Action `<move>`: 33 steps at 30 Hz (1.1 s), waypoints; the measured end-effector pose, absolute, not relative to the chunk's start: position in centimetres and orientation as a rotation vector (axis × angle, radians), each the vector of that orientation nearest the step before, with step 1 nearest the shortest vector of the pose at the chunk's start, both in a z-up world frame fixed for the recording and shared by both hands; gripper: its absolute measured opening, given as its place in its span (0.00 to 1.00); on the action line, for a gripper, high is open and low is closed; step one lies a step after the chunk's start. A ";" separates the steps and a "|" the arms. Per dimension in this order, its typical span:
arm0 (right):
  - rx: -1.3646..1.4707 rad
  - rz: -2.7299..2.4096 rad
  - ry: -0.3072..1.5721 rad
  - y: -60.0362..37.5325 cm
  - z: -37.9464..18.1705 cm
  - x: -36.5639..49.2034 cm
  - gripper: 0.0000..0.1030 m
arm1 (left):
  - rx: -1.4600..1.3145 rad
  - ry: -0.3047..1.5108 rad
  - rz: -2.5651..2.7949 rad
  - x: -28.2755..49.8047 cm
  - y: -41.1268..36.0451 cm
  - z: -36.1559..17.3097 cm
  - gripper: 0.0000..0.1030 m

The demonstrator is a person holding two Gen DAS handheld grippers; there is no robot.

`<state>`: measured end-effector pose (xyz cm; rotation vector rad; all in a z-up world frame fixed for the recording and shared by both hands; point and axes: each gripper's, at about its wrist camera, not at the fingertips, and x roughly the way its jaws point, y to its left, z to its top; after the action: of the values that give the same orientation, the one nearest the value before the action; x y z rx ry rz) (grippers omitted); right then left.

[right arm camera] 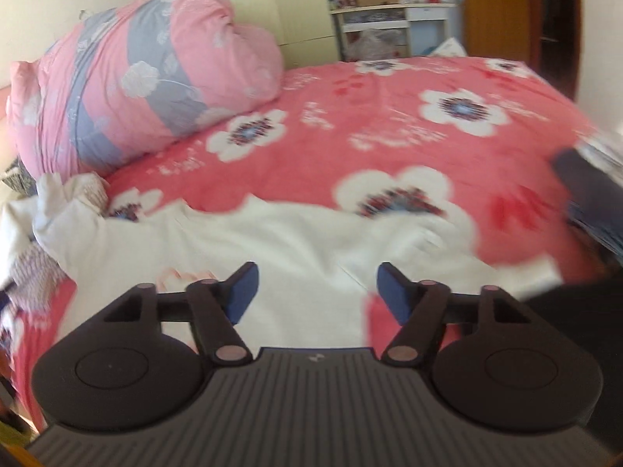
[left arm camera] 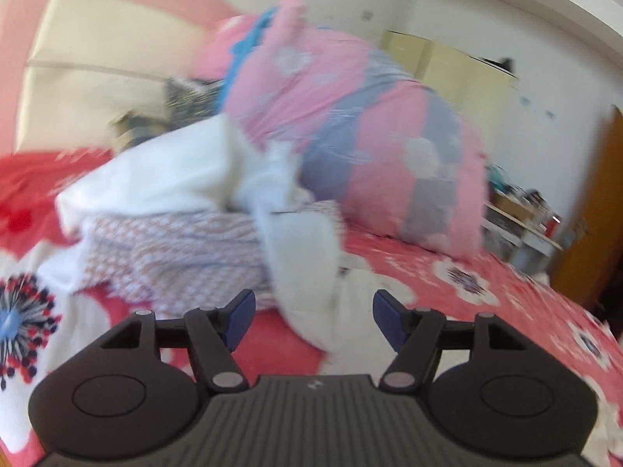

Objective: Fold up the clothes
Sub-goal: 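Grasp the cream sweatshirt sleeve with the right tool and lift it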

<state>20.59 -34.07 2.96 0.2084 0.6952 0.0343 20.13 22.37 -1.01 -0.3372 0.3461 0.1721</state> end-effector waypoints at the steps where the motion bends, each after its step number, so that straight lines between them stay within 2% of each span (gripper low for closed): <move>1: 0.199 0.015 0.690 -34.8 2.7 19.5 0.77 | -0.314 0.353 0.123 20.0 21.0 0.2 0.70; 5: 0.212 -0.031 0.649 -37.3 1.8 16.6 0.82 | -0.269 0.365 -0.071 20.0 14.8 4.0 0.73; 7: 0.240 -0.039 0.631 -38.4 1.4 15.9 0.94 | -0.237 0.389 -0.162 20.7 11.1 5.1 0.76; 9: 0.239 -0.049 0.613 -39.2 1.2 15.6 0.98 | -0.204 0.416 -0.238 21.7 6.8 5.1 0.77; 13: 0.199 -0.038 0.555 -40.7 1.0 15.4 0.99 | -0.174 0.503 -0.336 25.0 -1.5 2.1 0.77; 20: 0.202 -0.069 0.482 -45.1 1.1 17.5 0.99 | -0.116 0.619 -0.421 31.1 -12.1 -6.7 0.77; 25: 0.177 -0.140 0.628 -48.5 -0.8 22.6 0.99 | -0.153 0.604 -0.482 33.3 -14.6 -10.7 0.76; 29: 0.272 -0.126 0.845 -51.4 -4.2 27.4 0.99 | -0.188 0.601 -0.521 33.8 -15.5 -13.4 0.76; 33: 0.328 -0.175 0.963 -53.4 -7.3 30.3 0.99 | -0.262 0.648 -0.559 34.7 -14.7 -14.6 0.77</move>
<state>30.28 -53.44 -7.26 0.3279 0.9630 -0.1748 34.69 -14.71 -14.64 -0.2622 0.6479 -0.5592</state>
